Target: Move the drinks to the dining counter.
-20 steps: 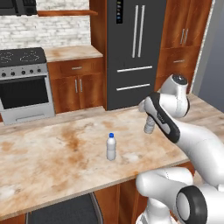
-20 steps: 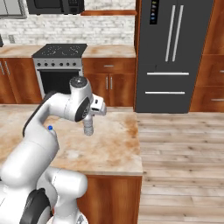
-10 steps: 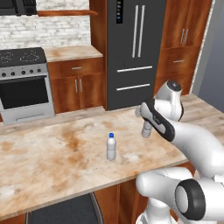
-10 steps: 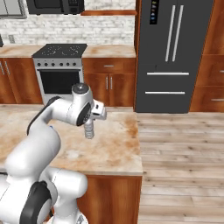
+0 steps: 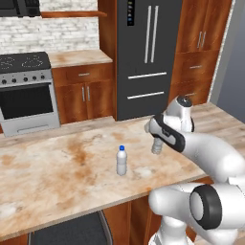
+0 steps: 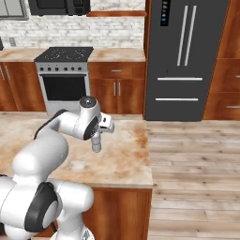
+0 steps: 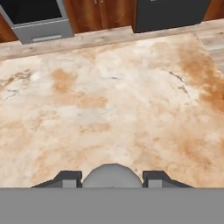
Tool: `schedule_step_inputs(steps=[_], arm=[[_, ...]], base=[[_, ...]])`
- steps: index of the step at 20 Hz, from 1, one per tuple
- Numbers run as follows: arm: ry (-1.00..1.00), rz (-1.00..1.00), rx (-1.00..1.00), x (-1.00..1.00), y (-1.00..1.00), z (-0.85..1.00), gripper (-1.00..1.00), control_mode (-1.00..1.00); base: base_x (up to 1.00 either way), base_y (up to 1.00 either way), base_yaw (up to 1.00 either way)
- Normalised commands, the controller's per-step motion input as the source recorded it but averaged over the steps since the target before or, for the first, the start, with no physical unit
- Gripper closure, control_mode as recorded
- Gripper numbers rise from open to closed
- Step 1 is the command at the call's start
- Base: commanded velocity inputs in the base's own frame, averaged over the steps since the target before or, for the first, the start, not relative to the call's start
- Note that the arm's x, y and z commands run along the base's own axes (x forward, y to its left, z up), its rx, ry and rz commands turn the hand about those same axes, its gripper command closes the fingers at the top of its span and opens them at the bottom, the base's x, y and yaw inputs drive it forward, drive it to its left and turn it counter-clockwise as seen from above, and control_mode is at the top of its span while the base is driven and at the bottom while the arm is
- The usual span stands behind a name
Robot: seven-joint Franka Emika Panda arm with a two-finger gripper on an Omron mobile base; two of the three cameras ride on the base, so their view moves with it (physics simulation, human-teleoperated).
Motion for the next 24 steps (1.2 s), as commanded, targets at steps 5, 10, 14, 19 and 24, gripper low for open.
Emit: schedule_step_inputs(steps=[5,10,14,19,24], arm=[[0.00,0.00,0.00,0.11,0.05,-0.45,1.00,-1.00],[0.00,0.00,0.00,0.05,0.02,-0.47,1.00,-1.00],[0.00,0.00,0.00,0.06,0.04,-0.46,1.00,-1.00],[0.00,0.00,0.00,0.07,0.05,-0.48,1.00,-1.00],[0.01,0.00,0.00,0.00,0.07,-0.41,-1.00,-1.00]], base=[[0.00,0.00,0.00],[0.00,0.00,0.00],[0.00,0.00,0.00],[0.00,0.00,0.00],[0.00,0.00,0.00]])
